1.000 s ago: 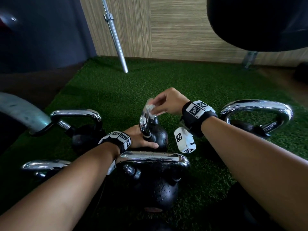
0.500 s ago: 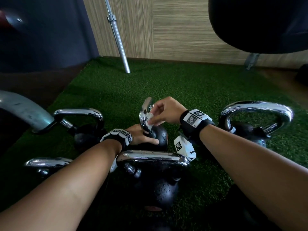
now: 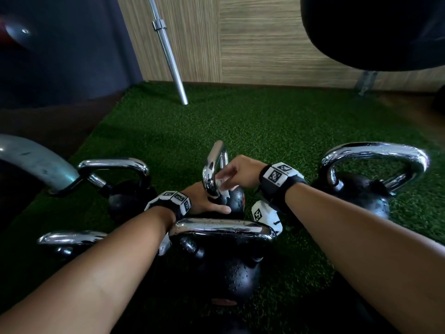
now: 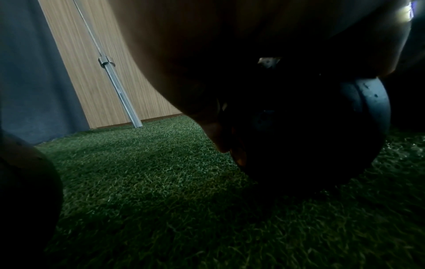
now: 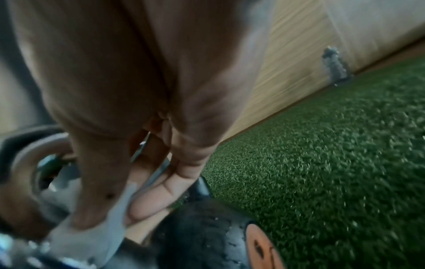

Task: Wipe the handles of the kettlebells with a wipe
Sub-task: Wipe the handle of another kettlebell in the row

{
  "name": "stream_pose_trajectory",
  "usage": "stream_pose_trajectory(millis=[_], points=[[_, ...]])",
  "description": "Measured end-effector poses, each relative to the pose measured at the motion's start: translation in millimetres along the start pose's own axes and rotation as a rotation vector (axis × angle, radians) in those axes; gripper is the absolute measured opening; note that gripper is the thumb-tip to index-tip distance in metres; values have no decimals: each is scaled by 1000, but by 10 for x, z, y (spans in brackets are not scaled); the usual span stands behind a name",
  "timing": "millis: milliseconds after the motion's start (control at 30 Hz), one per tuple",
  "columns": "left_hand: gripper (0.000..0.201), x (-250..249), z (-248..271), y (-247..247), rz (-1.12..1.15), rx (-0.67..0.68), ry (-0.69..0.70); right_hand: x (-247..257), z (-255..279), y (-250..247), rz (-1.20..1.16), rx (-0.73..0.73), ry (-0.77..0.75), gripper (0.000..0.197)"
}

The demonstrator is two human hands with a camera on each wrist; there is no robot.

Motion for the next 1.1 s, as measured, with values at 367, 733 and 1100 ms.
stream_pose_trajectory(millis=[367, 733, 1100], points=[[83, -26, 21, 7, -136, -21, 63, 44, 18, 47, -567, 22, 146, 22], [93, 38, 10, 54, -184, -67, 2, -19, 41, 83, -994, -10, 193, 21], [45, -153, 125, 18, -107, -23, -7, -192, -66, 91, -1081, -288, 136, 34]])
Point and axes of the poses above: each hand's wrist, its own z-axis away from the middle knuckle, its own y-axis out of the palm, x = y × z, the point moved 3 cm from there along -z, towards the middle knuckle, and after that the axes turned 6 degrees about -y, right-handed, at the moved point
